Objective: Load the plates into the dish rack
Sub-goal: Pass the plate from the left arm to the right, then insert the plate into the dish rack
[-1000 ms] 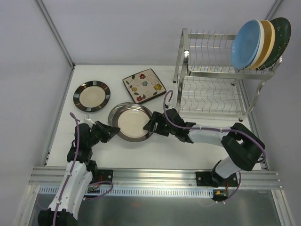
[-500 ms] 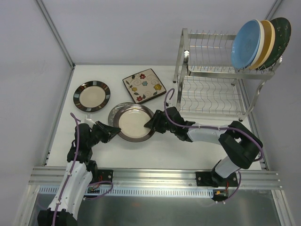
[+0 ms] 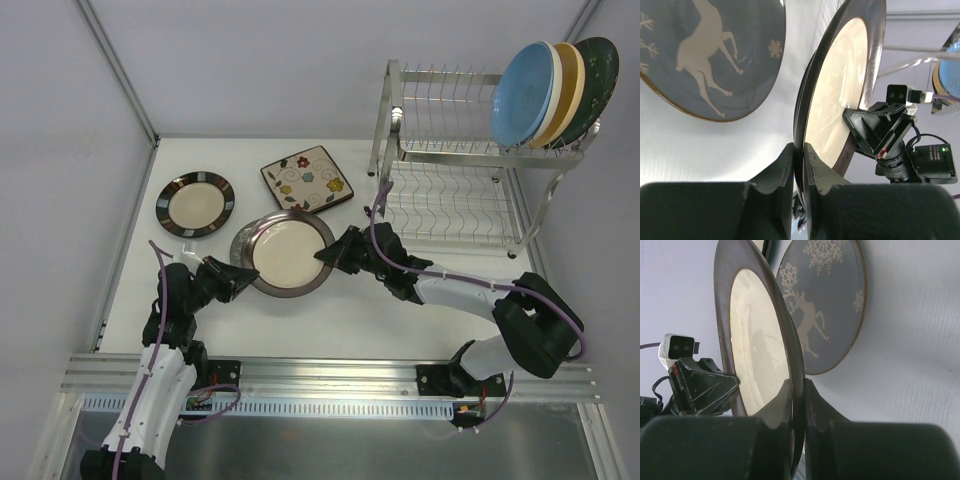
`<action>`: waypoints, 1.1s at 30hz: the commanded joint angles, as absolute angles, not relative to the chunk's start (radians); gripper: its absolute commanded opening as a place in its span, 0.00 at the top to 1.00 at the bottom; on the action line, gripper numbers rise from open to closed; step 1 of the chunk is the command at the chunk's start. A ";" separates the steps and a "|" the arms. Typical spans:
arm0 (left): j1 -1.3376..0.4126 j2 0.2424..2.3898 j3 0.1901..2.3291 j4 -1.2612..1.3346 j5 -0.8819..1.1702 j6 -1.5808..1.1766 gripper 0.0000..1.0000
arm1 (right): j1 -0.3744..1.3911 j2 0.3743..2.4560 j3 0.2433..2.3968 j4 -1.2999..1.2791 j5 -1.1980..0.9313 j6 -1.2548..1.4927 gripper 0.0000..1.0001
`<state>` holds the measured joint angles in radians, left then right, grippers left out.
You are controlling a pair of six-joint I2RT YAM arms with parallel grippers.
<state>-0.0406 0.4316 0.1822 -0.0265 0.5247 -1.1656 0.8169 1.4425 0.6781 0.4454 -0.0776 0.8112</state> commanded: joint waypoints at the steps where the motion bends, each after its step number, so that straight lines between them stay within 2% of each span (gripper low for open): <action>1: -0.054 0.410 0.201 0.141 0.592 -1.193 0.99 | 0.836 1.347 0.680 0.382 -0.055 0.686 0.99; 2: -0.054 0.411 0.201 0.141 0.594 -1.190 0.89 | 0.835 1.332 0.683 0.367 -0.048 0.677 0.99; 4: -0.052 0.414 0.198 0.141 0.594 -1.181 0.79 | 0.834 1.280 0.689 0.315 -0.014 0.640 0.99; 5: -0.054 0.414 0.198 0.141 0.594 -1.181 0.67 | 0.834 1.260 0.698 0.292 -0.006 0.628 0.99; 8: -0.054 0.419 0.198 0.143 0.592 -1.172 0.55 | 0.834 1.192 0.735 0.175 0.060 0.569 0.99; 10: -0.054 0.426 0.202 0.141 0.594 -1.161 0.42 | 0.834 1.140 0.753 0.077 0.100 0.539 0.99; 11: -0.054 0.433 0.206 0.141 0.592 -1.158 0.31 | 0.834 1.125 0.770 0.045 0.113 0.516 0.99; 16: -0.054 0.474 0.233 0.140 0.594 -1.117 0.09 | 0.834 1.020 0.827 -0.179 0.199 0.433 0.99; 20: -0.054 0.538 0.262 0.135 0.595 -1.072 0.01 | 0.834 0.913 0.890 -0.319 0.227 0.345 0.99; 26: -0.054 0.644 0.320 0.112 0.598 -1.008 0.01 | 0.834 0.839 1.074 -0.515 0.253 0.210 0.99; 33: -0.052 0.776 0.471 -0.047 0.591 -0.821 0.01 | 0.834 0.804 1.314 -0.660 0.343 0.069 1.00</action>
